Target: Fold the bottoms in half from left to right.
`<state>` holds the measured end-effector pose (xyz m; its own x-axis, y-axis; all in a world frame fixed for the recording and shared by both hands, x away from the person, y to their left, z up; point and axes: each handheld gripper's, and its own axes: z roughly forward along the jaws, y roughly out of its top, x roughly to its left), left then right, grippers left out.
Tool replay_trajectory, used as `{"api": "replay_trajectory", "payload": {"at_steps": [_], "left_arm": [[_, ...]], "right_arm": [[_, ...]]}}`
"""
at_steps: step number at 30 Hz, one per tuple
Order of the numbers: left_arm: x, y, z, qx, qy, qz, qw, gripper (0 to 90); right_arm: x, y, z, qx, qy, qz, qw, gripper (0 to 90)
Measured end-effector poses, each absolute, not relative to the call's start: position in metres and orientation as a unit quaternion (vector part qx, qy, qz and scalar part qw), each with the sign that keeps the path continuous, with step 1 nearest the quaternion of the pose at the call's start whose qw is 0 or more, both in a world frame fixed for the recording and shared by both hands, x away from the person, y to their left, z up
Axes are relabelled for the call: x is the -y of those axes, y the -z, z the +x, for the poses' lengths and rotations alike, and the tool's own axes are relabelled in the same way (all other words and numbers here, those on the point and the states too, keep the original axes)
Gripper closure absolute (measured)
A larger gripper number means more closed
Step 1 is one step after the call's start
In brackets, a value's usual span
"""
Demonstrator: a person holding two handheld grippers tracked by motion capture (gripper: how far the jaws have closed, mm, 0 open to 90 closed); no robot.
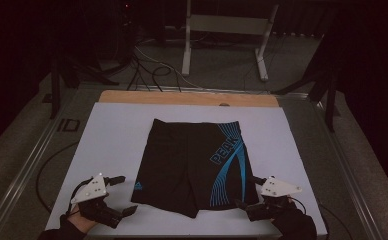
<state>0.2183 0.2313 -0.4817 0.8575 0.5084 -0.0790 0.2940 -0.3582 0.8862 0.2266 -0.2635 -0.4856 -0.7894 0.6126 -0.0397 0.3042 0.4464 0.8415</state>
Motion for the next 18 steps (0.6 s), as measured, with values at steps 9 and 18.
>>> {"api": "replay_trajectory", "payload": {"at_steps": [9,18], "left_arm": [[-0.227,0.481,0.218,-0.234,-0.096,0.825,0.505,0.0],[-0.217,0.474,0.214,-0.202,-0.078,0.838,0.501,0.0]], "right_arm": [[0.264,0.484,0.224,-0.839,-0.443,0.267,0.171,9.6],[0.258,0.478,0.222,-0.839,-0.447,0.263,0.162,9.7]]}}
